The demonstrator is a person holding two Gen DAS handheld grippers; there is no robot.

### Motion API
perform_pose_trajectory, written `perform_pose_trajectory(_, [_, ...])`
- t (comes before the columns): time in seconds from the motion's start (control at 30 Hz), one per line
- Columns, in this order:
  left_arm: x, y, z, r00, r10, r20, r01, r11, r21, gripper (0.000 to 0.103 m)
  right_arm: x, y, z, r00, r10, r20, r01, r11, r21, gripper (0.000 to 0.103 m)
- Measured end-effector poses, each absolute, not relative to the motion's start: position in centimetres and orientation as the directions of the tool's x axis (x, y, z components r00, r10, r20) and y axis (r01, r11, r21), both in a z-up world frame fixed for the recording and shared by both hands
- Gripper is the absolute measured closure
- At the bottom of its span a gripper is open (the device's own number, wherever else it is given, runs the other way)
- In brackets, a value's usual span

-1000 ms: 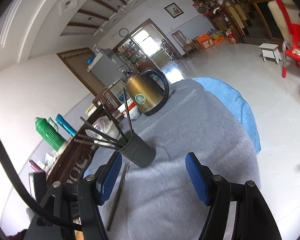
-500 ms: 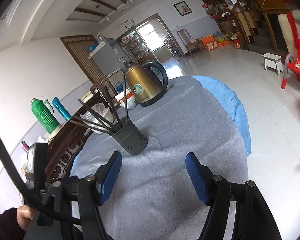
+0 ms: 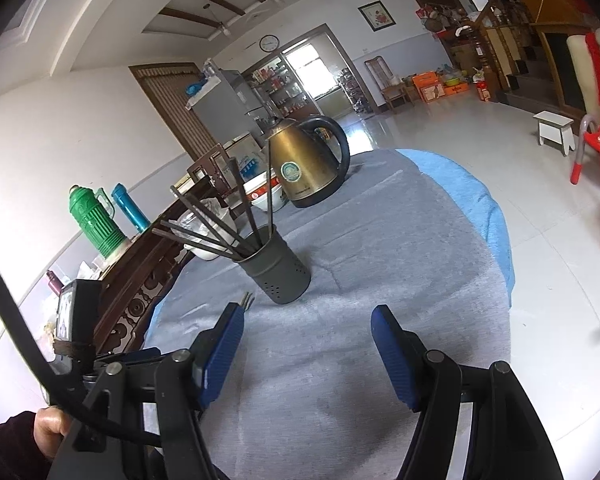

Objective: Organize utensils
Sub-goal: 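Withdraw both open tools back toward the last dark sticks on the cloth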

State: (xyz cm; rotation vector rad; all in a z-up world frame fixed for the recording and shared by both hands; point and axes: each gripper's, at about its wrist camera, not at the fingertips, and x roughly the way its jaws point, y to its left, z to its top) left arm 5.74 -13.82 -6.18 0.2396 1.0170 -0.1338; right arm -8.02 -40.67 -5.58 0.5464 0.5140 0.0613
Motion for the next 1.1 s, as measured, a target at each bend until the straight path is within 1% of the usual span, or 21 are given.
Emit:
perform_pose_trajectory(0.27, [6.2, -13.1, -6.3, 0.52, -0.018, -0.854, 0.235, 0.964, 0.123, 0.041, -7.2, -39.0, -5.3, 0.867, 0.196, -0.459, 0.064, 0.868, 0.492, 0.033])
perform_pose_trajectory(0.53, [7.2, -10.7, -5.8, 0.545, -0.014, -0.838, 0.211, 0.97, 0.121, 0.041, -5.5, -36.4, -4.9, 0.857, 0.218, -0.467, 0.034, 0.88, 0.473, 0.033])
perform_pose_trajectory(0.87, [8.3, -5.9, -5.9, 0.567, -0.037, -0.823, 0.188, 0.979, 0.085, 0.041, -3.1, -31.0, -4.7, 0.832, 0.253, -0.493, -0.02, 0.902, 0.43, 0.033])
perform_pose_trajectory(1.1, [8.0, -0.9, -6.1, 0.605, -0.057, -0.794, 0.172, 0.983, 0.061, 0.041, -1.1, -27.6, -4.4, 0.818, 0.261, -0.512, -0.027, 0.907, 0.421, 0.033])
